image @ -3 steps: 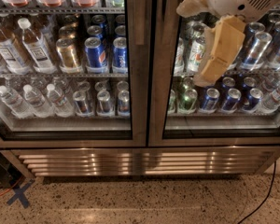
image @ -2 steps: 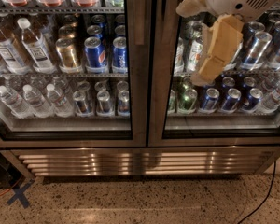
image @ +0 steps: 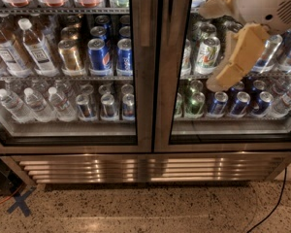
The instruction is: Open right fridge door
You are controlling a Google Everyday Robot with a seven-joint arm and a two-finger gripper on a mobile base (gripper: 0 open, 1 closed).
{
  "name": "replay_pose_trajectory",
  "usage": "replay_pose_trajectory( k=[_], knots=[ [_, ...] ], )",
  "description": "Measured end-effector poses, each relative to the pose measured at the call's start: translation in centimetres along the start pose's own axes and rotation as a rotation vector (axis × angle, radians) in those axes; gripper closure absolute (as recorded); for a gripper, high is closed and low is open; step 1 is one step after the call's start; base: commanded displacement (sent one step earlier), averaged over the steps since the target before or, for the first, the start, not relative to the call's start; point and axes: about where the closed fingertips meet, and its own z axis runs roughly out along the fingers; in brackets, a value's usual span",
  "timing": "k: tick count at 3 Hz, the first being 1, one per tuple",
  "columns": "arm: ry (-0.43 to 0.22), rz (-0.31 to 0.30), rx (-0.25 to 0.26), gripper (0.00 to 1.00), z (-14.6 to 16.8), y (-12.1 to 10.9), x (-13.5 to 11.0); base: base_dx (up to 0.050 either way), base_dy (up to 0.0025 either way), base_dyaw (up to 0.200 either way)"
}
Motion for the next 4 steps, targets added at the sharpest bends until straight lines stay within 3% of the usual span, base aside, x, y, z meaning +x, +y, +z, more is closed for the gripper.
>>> replay_pose_trajectory(
  k=[1,2,4],
  knots=[
    [-0.094,0.027,0.062,0.0,-1.1,-1.0,1.0,0.0,0.0,0.0],
    [-0.155,0.012,0.084,0.0,-1.5,-2.5,1.1,0.0,0.0,0.0],
    [-0.204,-0.025,0.069,0.0,-1.4,-5.8,-0.1,0.0,0.0,0.0]
  ],
)
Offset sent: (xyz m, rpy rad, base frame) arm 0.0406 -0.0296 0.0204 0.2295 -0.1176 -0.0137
